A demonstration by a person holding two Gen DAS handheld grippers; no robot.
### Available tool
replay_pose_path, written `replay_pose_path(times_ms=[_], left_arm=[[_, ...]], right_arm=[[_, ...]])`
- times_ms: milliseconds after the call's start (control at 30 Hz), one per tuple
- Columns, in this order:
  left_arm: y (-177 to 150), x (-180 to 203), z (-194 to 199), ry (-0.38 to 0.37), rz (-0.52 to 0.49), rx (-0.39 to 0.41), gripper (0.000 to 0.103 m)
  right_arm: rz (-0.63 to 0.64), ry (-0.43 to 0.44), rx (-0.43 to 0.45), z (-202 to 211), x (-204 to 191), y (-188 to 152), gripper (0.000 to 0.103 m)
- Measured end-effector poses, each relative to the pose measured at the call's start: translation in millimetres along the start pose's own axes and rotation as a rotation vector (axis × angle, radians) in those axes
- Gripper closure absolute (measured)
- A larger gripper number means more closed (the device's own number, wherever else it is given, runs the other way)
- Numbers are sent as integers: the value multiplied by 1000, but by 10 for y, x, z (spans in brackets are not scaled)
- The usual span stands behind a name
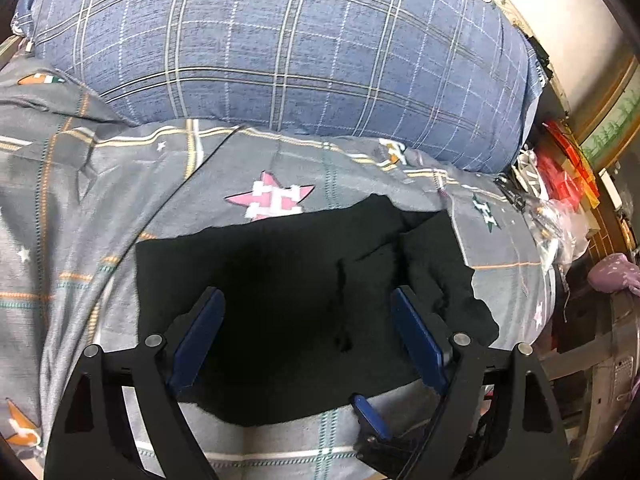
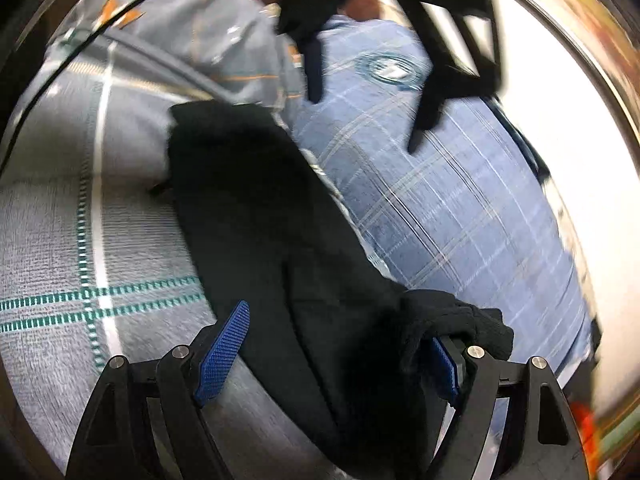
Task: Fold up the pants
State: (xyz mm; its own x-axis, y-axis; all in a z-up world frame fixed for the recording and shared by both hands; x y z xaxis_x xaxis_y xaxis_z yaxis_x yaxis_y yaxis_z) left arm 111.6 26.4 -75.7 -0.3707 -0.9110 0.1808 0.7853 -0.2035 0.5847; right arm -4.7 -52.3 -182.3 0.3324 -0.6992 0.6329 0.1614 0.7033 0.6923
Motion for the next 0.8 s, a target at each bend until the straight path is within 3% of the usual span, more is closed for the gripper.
replay_pose_path(times_ms=[200,367,567,633,800], left_arm=[[60,134,174,-13,-53,-9,18],[332,819,202,-52,-225,-22,18],[428,1727,-409,-24,-492,-211,18],[369,1937,-696,37,-599,-308,18],[247,2057,-1016,150,-747,-417,18]], right_arm=[[102,-67,-10,-34,-91,-44,18],[87,-73,-16,-78,-80,-50,16],[60,-71,-11,-74,-83,-29,16],[50,-68,-9,-83,-65,-31,16],[23,-50,-5,-106,-10,-37,15]])
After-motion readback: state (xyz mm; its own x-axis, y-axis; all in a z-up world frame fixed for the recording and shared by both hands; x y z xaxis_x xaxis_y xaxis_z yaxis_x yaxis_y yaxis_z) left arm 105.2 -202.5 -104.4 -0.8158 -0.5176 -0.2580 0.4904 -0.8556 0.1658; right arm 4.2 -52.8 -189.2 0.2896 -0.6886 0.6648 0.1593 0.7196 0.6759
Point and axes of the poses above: each gripper's, at about its wrist camera, not at the fingertips, and z roughly against the way its jaws point, x to its right, y to its top, the point moved 9 cm from there along -z, roughly the way its jaws point, and after that the axes turned 15 degrees about -z, right-handed, at the moved point
